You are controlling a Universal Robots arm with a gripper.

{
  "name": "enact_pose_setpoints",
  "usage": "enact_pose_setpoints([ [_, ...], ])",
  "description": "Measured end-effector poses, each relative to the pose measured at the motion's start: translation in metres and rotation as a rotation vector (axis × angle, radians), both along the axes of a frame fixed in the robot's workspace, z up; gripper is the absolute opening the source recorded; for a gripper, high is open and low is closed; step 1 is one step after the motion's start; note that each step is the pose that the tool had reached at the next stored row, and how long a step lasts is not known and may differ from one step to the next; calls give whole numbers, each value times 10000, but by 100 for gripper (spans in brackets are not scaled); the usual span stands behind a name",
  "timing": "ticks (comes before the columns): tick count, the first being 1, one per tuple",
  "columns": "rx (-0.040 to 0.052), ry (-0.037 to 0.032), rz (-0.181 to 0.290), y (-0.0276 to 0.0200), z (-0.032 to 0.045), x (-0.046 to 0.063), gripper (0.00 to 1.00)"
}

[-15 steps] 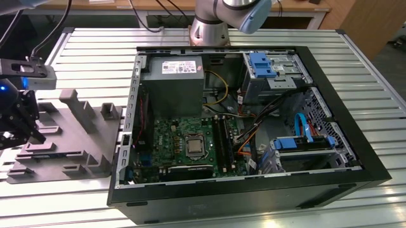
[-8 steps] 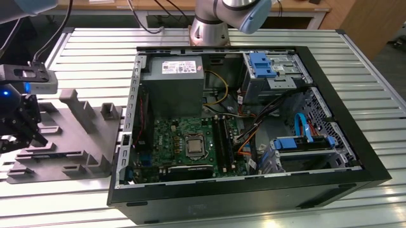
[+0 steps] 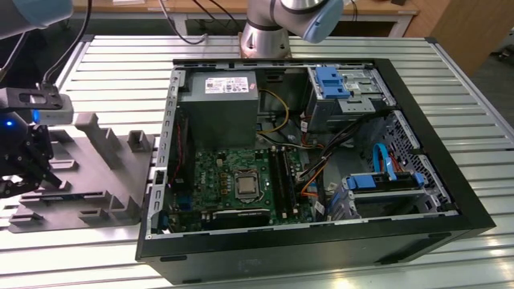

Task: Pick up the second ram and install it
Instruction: 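Pick up the second ram and move it above second insertion slot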

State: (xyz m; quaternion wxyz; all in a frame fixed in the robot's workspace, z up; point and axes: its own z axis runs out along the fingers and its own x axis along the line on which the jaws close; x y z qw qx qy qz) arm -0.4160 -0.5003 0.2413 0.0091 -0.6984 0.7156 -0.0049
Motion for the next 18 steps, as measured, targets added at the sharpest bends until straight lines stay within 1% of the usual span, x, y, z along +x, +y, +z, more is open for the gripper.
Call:
enact_pose_setpoints([
  [7, 1, -77, 20, 0, -100, -65, 11],
  [12, 2, -153, 31, 0, -168, -119, 11],
  [18, 1, -178, 40, 0, -202, -165, 11],
])
